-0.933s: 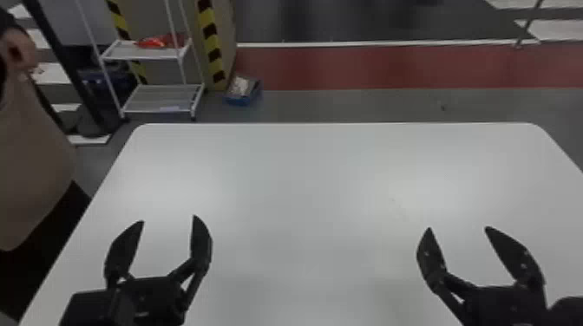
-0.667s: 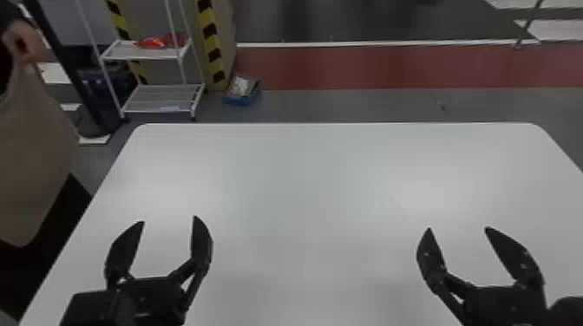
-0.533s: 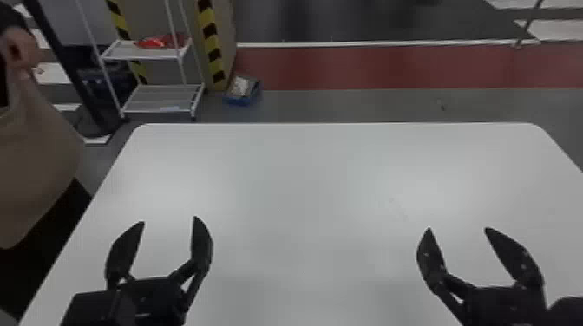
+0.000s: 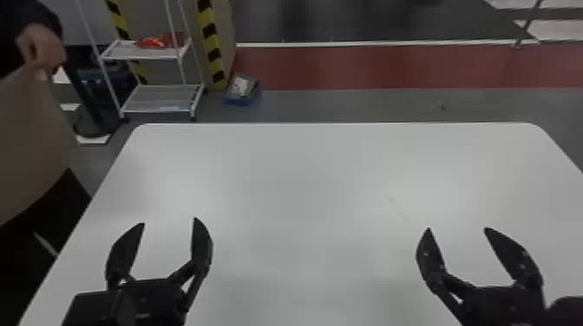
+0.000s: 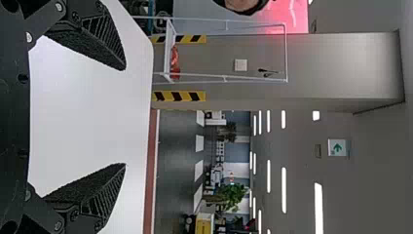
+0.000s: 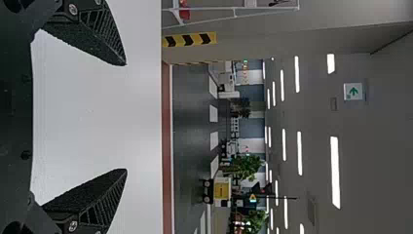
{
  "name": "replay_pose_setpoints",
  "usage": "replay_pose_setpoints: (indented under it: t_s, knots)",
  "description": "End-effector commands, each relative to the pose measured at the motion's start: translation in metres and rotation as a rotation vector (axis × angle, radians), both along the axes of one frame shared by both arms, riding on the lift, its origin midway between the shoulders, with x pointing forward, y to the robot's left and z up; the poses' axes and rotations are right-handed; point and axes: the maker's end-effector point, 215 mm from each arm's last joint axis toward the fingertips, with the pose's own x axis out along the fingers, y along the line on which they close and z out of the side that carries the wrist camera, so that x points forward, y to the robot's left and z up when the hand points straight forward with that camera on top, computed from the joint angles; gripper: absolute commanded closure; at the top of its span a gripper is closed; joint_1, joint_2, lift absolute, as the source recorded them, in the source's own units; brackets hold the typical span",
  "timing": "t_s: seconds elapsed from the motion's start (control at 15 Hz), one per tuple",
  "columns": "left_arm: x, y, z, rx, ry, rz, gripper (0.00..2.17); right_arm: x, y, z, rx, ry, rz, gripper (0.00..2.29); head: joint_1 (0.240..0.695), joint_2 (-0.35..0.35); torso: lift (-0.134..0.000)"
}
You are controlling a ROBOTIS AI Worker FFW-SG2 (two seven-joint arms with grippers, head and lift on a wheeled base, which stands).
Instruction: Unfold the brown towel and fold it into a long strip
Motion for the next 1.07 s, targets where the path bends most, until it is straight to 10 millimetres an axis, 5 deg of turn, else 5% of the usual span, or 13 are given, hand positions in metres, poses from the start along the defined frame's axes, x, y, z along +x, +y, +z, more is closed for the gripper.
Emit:
replay_pose_setpoints:
  t_s: [0.0,1.0]
  knots:
    - [0.0,0.0001,-0.0003,0.0,0.0,0.0,0.19,0.0,-0.0002,0.0,0.001,0.0,0.0,0.1,0.695,0.048,-0.123]
    - [-0.0001,-0.0047,-0.0031,0.004,0.011,-0.011,0.19,-0.0003,-0.0004,-0.0038,0.001,0.012,0.001,0.11,0.695,0.042,-0.123]
